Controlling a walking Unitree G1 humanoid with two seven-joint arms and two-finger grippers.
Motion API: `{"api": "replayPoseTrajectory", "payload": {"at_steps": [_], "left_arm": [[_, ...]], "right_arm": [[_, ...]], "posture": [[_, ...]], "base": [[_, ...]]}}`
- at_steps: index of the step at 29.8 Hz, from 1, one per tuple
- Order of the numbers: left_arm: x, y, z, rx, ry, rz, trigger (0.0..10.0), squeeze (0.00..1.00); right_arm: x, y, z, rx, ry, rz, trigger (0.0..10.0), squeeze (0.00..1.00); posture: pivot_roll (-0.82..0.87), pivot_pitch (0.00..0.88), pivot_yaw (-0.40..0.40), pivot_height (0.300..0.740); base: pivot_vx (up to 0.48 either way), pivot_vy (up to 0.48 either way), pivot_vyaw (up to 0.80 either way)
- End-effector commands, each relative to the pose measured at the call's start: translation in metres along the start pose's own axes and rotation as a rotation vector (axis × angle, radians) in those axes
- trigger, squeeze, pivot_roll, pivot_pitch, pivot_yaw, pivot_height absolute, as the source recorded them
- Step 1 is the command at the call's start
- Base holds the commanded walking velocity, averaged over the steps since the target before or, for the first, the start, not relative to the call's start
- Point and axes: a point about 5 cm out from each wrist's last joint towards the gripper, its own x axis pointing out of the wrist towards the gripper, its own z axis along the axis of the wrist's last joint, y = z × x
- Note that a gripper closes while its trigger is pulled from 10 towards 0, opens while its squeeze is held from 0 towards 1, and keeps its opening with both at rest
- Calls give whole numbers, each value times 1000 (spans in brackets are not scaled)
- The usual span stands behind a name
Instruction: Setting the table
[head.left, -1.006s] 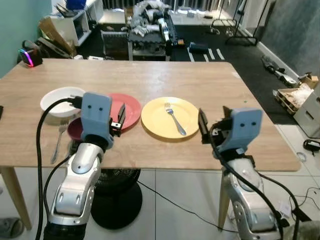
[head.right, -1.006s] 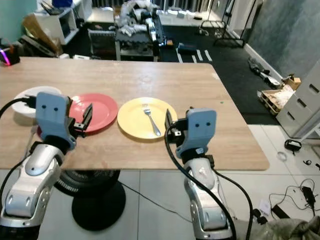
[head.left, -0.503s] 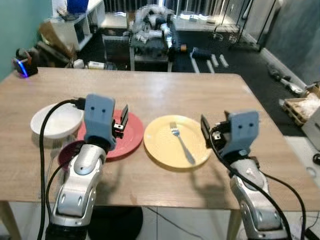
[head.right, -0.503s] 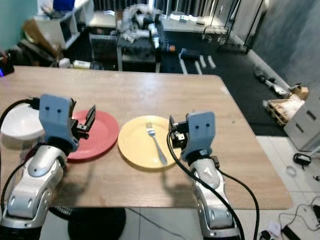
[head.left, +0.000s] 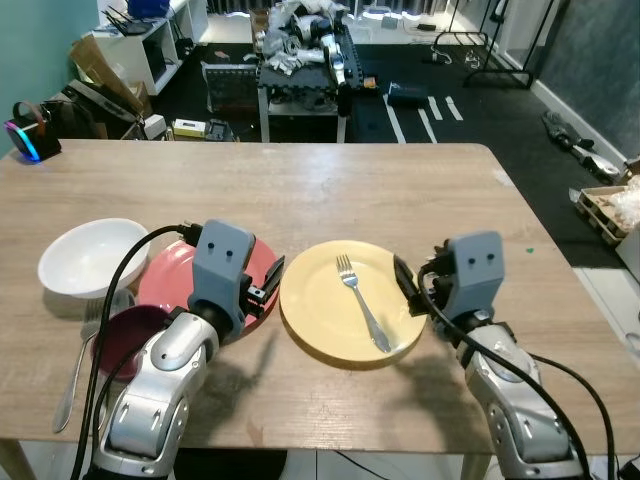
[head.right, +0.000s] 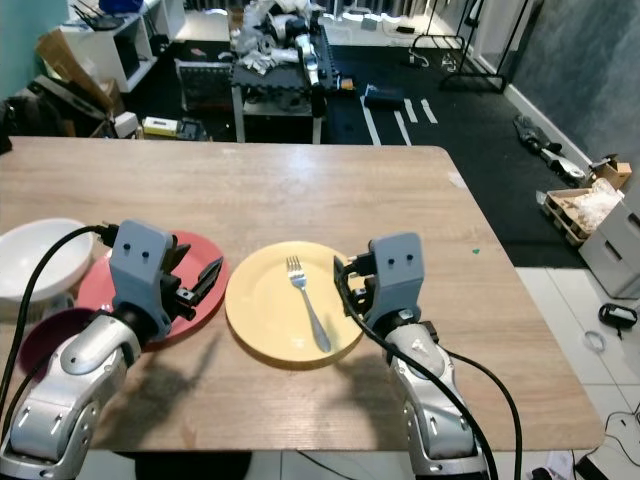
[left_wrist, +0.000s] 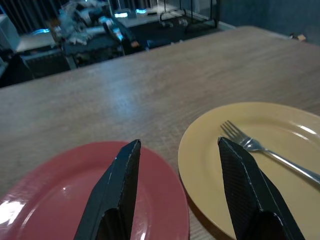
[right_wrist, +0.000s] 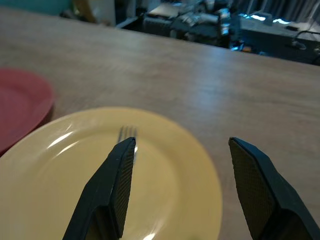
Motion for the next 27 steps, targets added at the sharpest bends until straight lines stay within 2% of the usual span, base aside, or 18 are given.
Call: {"api": "replayPoseTrajectory", "payload": {"at_steps": [1, 4, 8, 11, 16, 19, 22, 23, 27], "left_arm": [[-3, -1, -3, -7, 19, -12, 10000, 0], [-4, -1, -3, -7, 23, -23, 10000, 0], [-8, -5, -4, 40, 92, -162, 10000, 0], [-10, -5, -7, 67, 130, -197, 10000, 0], [-10, -4, -13, 18, 187, -221, 10000, 0], [-9, -3, -13, 23, 202, -253, 10000, 0], [-7, 2, -12, 30, 211, -257, 10000, 0], [-1, 9, -10, 39, 223, -247, 10000, 0], [8, 14, -4, 64, 216, -247, 10000, 0]], "right_arm": [[-2, 3, -7, -11, 51, 24, 10000, 0], [-2, 5, -8, -20, 69, 51, 10000, 0], [2, 5, -8, -36, 107, 69, 10000, 0], [6, 8, -7, -33, 117, 68, 10000, 0], [17, 25, -18, 29, 191, 61, 10000, 0], [23, 35, -27, 70, 241, 60, 10000, 0], [25, 41, -30, 97, 269, 73, 10000, 0], [28, 44, -36, 93, 304, 76, 10000, 0], [28, 43, -41, 68, 335, 69, 10000, 0]], "posture": [[-23, 0, 69, 740], [-22, 0, 68, 740], [-13, 0, 57, 740], [-9, 0, 54, 740], [5, 4, 46, 740], [14, 11, 39, 740], [24, 18, 32, 740], [30, 29, 25, 740], [34, 48, 14, 740]], "base": [[0, 0, 0], [0, 0, 0], [0, 0, 0], [0, 0, 0], [0, 0, 0], [0, 0, 0], [0, 0, 0], [0, 0, 0], [0, 0, 0]]}}
